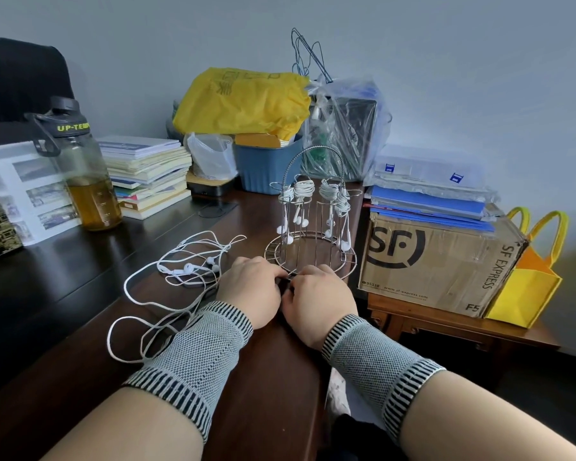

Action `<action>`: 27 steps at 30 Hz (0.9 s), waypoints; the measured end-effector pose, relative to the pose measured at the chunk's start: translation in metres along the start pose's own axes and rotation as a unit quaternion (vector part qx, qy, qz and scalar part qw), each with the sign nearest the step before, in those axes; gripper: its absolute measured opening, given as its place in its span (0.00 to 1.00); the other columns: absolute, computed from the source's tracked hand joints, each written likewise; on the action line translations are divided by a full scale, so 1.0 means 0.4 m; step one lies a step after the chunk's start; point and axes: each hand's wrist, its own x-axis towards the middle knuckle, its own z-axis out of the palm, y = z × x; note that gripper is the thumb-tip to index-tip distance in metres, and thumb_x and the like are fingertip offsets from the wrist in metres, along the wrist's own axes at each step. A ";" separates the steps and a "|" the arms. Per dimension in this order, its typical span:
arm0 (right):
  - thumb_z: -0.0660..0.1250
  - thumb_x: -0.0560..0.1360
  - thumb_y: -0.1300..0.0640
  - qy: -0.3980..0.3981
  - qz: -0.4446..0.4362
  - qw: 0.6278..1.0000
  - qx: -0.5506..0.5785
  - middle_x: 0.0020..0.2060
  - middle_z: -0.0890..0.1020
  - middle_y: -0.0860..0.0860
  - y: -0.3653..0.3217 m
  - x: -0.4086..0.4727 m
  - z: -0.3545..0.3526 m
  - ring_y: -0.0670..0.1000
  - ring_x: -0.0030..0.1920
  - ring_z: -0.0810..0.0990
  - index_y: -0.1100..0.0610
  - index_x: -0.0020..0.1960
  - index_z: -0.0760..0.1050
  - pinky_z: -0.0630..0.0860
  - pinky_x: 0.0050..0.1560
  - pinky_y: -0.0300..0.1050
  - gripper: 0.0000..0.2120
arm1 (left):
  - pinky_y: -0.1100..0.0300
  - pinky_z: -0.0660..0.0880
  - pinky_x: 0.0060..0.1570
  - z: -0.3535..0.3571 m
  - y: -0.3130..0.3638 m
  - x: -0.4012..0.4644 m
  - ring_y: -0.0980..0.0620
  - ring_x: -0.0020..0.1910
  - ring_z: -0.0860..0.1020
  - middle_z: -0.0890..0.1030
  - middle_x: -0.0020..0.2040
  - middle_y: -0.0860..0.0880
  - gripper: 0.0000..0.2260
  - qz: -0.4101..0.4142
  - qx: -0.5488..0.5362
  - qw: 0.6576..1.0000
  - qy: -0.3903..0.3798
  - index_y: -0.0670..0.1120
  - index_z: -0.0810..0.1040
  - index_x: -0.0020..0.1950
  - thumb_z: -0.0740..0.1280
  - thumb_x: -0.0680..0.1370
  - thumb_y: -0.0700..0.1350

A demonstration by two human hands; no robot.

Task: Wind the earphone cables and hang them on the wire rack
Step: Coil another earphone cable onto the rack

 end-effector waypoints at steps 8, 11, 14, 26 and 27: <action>0.54 0.79 0.49 -0.017 0.009 1.000 -0.021 0.55 0.76 0.52 0.017 0.011 0.016 0.55 0.60 0.69 0.56 0.55 0.78 0.68 0.63 0.49 0.18 | 0.58 0.66 0.64 -0.014 0.003 0.003 0.49 0.64 0.70 0.77 0.65 0.54 0.19 -0.017 -0.068 0.994 0.085 0.53 0.78 0.65 0.59 0.79 0.37; 0.54 0.78 0.48 0.008 0.008 1.000 -0.015 0.54 0.76 0.51 0.018 0.009 0.022 0.56 0.58 0.70 0.55 0.53 0.78 0.70 0.60 0.50 0.18 | 0.59 0.70 0.60 -0.063 -0.030 0.011 0.49 0.59 0.77 0.80 0.60 0.51 0.17 -0.083 -0.139 0.977 0.136 0.52 0.82 0.59 0.60 0.79 0.37; 0.54 0.72 0.51 0.051 -0.017 0.998 -0.016 0.44 0.79 0.53 0.006 0.012 0.028 0.59 0.47 0.74 0.56 0.41 0.80 0.78 0.46 0.54 0.17 | 0.60 0.73 0.59 -0.127 -0.087 0.007 0.51 0.56 0.79 0.83 0.58 0.51 0.14 -0.133 -0.162 0.967 0.143 0.50 0.83 0.57 0.62 0.79 0.38; 0.60 0.76 0.57 -0.005 -0.067 0.990 0.123 0.53 0.77 0.53 -0.110 0.100 0.073 0.56 0.53 0.78 0.54 0.57 0.78 0.74 0.52 0.45 0.13 | 0.56 0.78 0.52 -0.140 -0.207 -0.065 0.56 0.44 0.81 0.83 0.39 0.58 0.06 -0.151 -0.030 0.988 -0.024 0.55 0.81 0.37 0.73 0.71 0.54; 0.60 0.76 0.57 0.003 -0.063 0.990 0.126 0.52 0.78 0.53 -0.107 0.097 0.071 0.56 0.52 0.78 0.54 0.54 0.79 0.73 0.51 0.44 0.11 | 0.56 0.78 0.52 -0.138 -0.208 -0.064 0.56 0.44 0.80 0.82 0.38 0.59 0.06 -0.144 -0.020 0.989 -0.030 0.55 0.80 0.35 0.73 0.71 0.53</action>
